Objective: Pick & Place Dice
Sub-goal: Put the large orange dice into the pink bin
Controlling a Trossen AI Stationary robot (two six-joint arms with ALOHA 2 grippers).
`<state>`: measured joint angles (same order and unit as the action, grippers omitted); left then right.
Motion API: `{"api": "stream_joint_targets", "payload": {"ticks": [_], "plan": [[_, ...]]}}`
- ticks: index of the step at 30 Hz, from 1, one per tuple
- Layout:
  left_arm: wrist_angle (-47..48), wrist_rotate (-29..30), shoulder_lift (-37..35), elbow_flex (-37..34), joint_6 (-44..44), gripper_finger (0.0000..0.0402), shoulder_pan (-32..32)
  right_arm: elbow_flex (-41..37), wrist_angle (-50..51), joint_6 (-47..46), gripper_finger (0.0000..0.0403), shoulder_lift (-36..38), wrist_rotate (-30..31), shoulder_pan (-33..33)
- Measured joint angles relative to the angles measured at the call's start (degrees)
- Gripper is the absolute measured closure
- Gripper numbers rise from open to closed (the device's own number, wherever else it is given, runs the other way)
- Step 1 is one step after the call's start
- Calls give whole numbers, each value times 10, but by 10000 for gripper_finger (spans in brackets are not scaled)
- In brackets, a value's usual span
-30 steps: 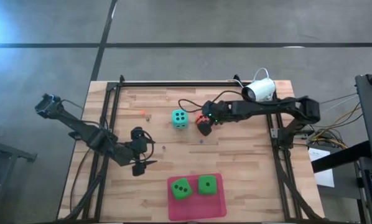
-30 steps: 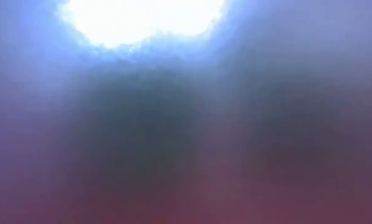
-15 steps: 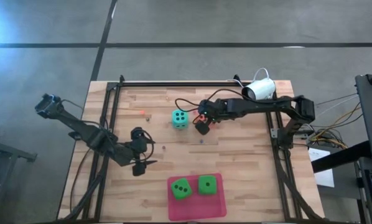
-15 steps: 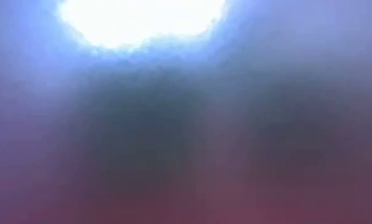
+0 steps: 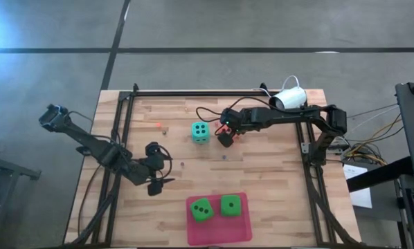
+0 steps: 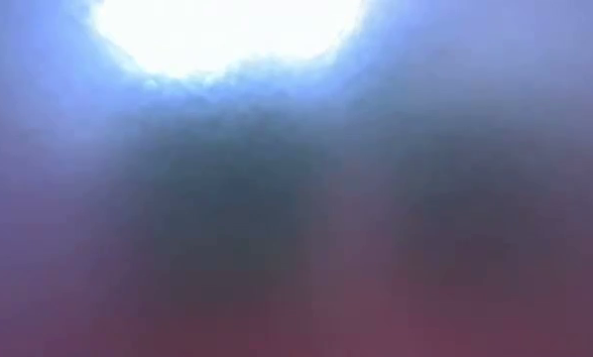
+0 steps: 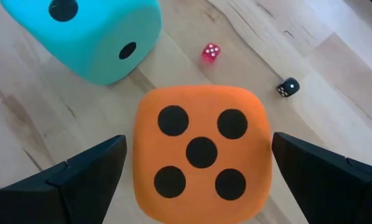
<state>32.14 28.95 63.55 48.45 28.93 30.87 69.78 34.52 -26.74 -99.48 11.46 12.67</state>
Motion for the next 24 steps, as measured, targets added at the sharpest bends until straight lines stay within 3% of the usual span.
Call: {"api": "stream_joint_targets", "payload": {"ticks": [24], "plan": [[-7,0,0,0,-1,18,0,-43,-39,2,3,1,0,1]]}}
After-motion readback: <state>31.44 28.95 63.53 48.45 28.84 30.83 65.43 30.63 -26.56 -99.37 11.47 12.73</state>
